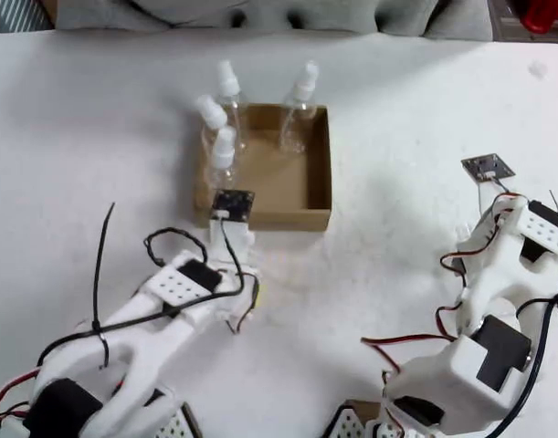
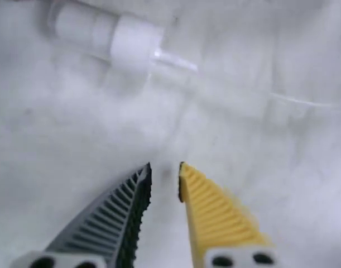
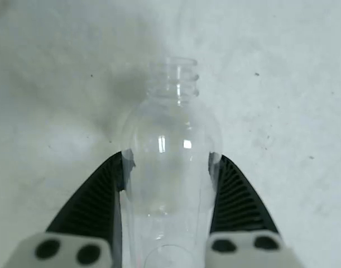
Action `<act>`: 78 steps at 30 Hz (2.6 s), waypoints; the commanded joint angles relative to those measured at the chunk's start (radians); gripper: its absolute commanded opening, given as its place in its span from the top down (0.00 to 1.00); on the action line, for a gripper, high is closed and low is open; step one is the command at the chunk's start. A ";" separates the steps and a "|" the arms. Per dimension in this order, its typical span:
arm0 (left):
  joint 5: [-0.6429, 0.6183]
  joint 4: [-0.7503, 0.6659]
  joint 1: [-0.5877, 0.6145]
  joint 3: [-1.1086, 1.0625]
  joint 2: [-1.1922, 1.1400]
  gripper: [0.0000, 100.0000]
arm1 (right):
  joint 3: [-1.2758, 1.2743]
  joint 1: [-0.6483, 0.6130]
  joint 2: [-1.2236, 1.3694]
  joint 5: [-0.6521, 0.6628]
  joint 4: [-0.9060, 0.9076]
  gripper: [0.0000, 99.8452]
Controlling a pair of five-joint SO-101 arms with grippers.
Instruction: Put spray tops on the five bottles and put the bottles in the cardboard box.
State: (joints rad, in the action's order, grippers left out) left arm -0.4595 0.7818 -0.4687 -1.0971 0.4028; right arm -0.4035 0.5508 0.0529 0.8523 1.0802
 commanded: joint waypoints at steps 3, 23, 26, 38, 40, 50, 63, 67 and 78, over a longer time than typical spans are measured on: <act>-0.103 0.003 -0.005 0.009 0.047 0.71 | 0.011 -0.010 -0.051 0.021 -0.010 0.98; -0.388 -0.255 0.176 0.002 0.036 0.66 | 0.035 -0.010 -0.051 0.081 -0.008 0.98; -0.390 -0.252 0.139 0.000 0.036 0.66 | 0.049 -0.010 -0.050 0.080 -0.005 0.98; -0.423 -0.253 0.140 0.057 -0.124 0.66 | 0.049 -0.010 -0.050 0.078 -0.008 0.98; -0.425 -0.255 0.142 0.057 -0.119 0.66 | 0.048 -0.010 -0.050 0.078 -0.008 0.98; -0.448 -0.252 0.180 0.078 -0.125 0.66 | 0.046 -0.038 -0.050 0.074 -0.004 0.98; -0.451 -0.252 0.219 0.083 -0.125 0.66 | 0.048 -0.038 -0.051 0.074 -0.004 0.98; -0.451 -0.252 0.228 0.083 -0.125 0.66 | 0.049 -0.048 -0.051 0.074 -0.004 0.98; -0.451 -0.250 0.260 0.158 -0.245 0.76 | 0.043 -0.050 -0.051 0.074 0.015 0.98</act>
State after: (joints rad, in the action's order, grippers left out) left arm -0.9014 0.5424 -0.2294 -0.9989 0.1695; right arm -0.4035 0.5079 0.0529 0.9229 1.0802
